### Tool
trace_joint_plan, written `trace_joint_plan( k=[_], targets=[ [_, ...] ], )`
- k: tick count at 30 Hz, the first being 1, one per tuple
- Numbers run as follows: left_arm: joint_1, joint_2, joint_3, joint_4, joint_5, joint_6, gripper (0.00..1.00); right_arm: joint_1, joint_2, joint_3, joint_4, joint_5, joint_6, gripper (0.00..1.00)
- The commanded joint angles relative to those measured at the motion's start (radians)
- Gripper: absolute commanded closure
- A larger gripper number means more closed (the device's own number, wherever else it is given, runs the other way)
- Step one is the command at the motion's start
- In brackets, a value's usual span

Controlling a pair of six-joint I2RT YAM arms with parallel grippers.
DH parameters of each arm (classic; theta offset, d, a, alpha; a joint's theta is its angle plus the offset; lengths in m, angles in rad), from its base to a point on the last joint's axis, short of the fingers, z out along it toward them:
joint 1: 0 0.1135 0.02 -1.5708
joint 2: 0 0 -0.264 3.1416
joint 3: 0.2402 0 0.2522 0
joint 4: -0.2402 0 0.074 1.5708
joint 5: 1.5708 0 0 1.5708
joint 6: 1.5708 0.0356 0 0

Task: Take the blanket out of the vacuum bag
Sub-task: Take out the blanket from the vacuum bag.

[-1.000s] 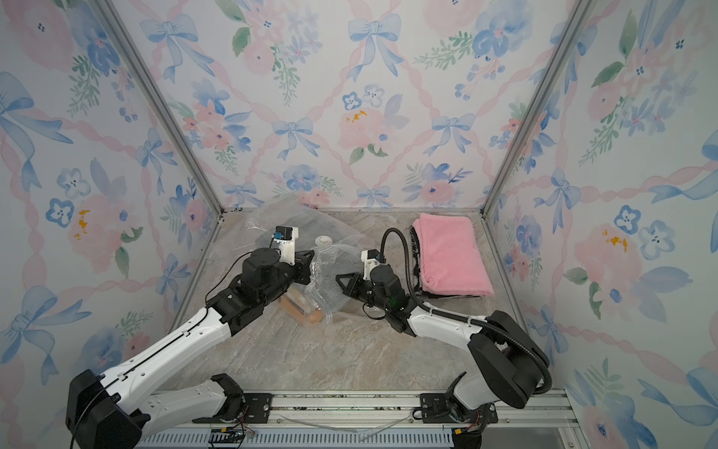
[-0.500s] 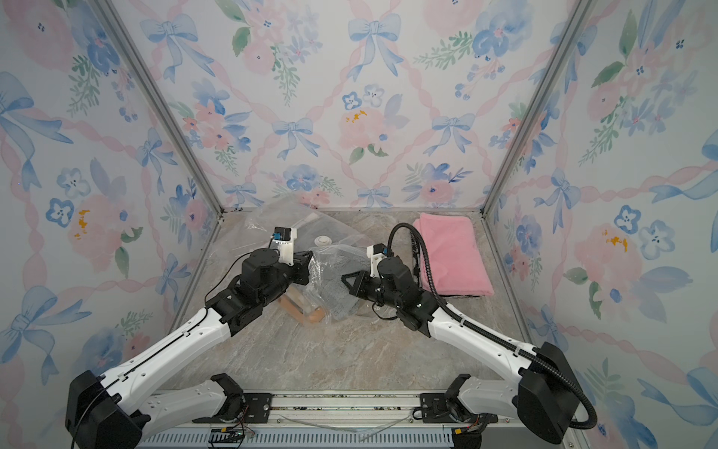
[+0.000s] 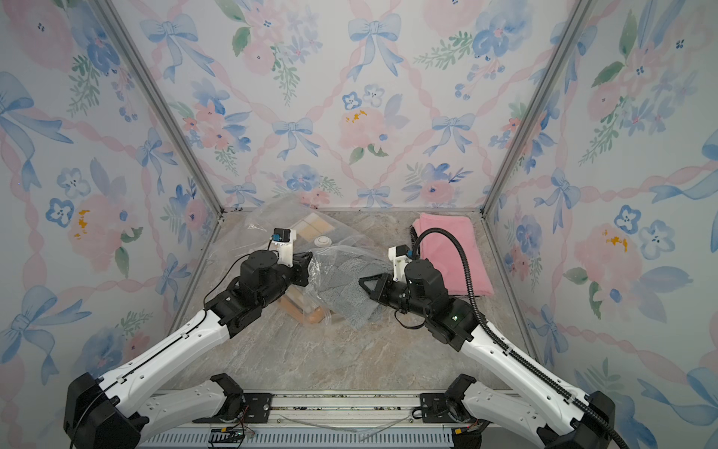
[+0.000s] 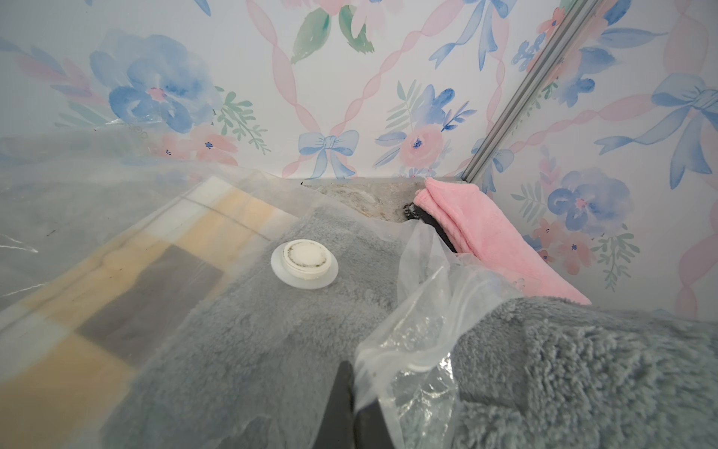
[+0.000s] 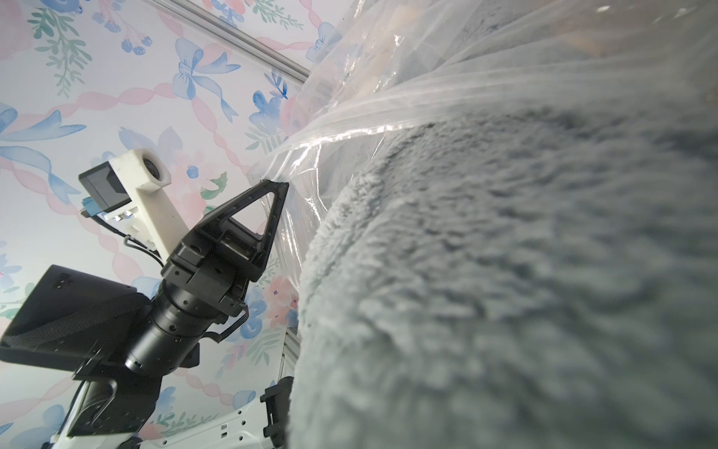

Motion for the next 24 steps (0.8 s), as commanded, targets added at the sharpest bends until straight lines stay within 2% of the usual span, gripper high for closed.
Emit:
trace_joint_plan(
  k=[1,13,24],
  targets=[
    [0.011,-0.014,-0.019,0.022,0.010,-0.005,1.00,-0.015,-0.066,0.057,-0.042,0.004,0.019,1.00],
    [0.009,-0.028,-0.032,0.031,0.021,-0.008,1.00,-0.040,-0.160,0.138,-0.085,0.041,0.071,1.00],
    [0.009,-0.043,-0.044,0.036,0.026,-0.008,1.00,-0.079,-0.101,0.350,-0.076,0.045,0.033,1.00]
  ],
)
